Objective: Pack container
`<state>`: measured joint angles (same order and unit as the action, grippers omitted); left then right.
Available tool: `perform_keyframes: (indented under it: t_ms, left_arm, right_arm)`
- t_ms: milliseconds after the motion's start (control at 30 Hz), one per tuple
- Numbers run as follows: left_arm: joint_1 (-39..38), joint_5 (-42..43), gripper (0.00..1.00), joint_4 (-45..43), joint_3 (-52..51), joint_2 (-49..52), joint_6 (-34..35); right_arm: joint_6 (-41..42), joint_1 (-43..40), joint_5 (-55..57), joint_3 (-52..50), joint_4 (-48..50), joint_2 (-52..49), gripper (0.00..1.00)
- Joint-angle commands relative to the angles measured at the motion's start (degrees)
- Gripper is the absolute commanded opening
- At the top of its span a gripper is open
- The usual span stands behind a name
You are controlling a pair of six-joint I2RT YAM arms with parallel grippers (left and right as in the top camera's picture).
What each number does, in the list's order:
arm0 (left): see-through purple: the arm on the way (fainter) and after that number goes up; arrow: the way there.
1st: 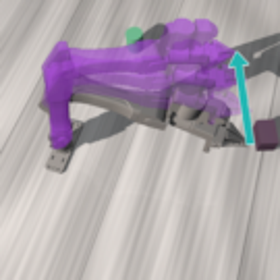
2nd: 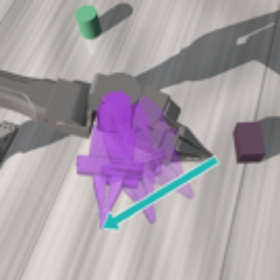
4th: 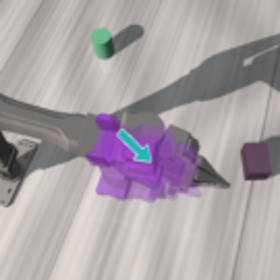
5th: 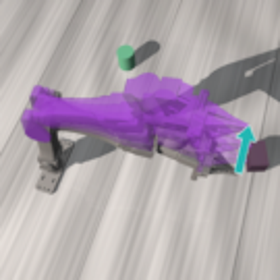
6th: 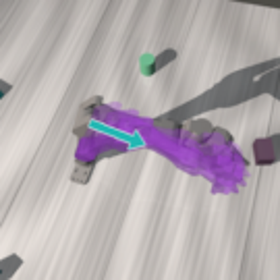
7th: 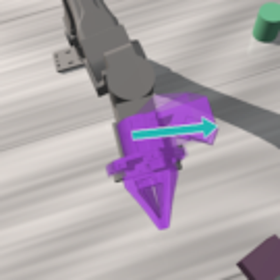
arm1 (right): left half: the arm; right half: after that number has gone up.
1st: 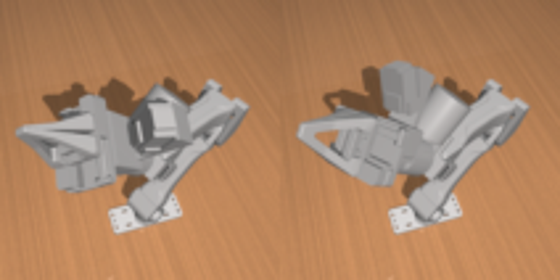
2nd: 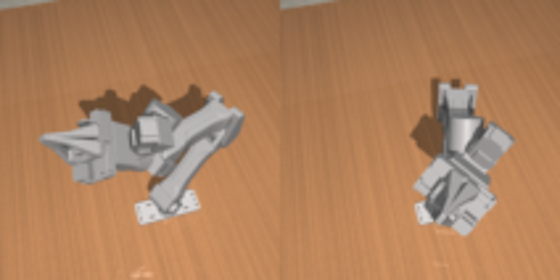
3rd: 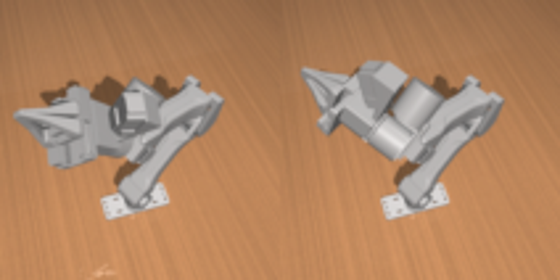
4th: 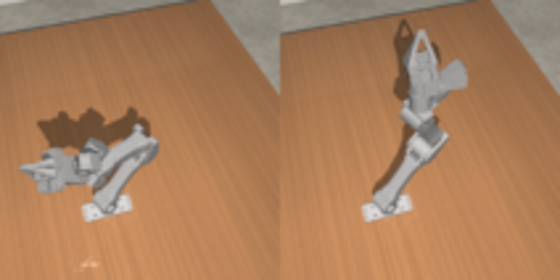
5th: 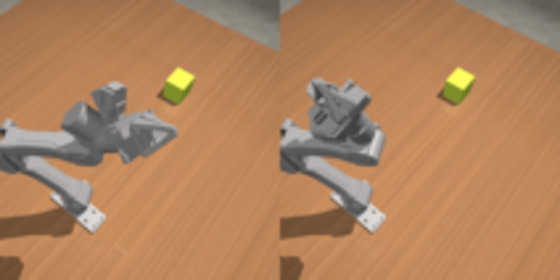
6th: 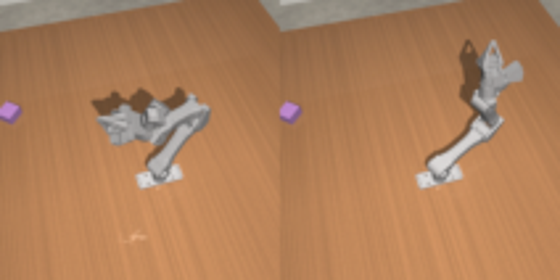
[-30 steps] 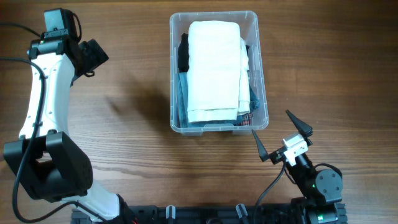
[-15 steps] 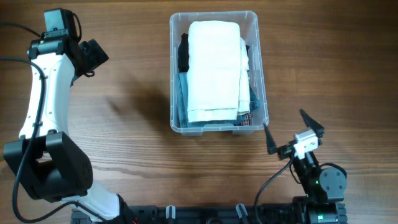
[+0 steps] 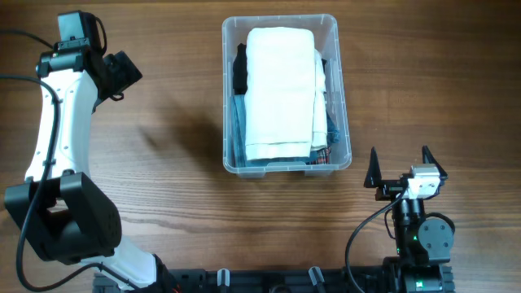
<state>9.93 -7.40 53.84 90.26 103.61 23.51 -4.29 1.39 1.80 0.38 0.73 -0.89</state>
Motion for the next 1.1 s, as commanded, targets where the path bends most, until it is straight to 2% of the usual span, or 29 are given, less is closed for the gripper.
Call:
perform_keyframes:
  t_ms: [0,700,933,1067]
  left_arm:
    - [0.46,0.28,1.00,0.02,-0.35,0.24,0.96]
    - [0.24,0.50,1.00,0.11,-0.37,0.24,0.96]
    - [-0.98,0.46,1.00,0.24,-0.37,-8.48,0.96]
    - [-3.15,0.46,1.00,0.24,-0.37,-20.41,0.96]
  right_arm:
    - [1.09,-0.33,1.18,-0.09,0.07,0.68,1.00]
    - [1.09,-0.33,1.18,-0.09,0.07,0.61,1.00]
    - [1.07,-0.33,1.18,-0.09,0.07,0.61,1.00]
    - [1.09,-0.33,1.18,-0.09,0.04,0.61,1.00]
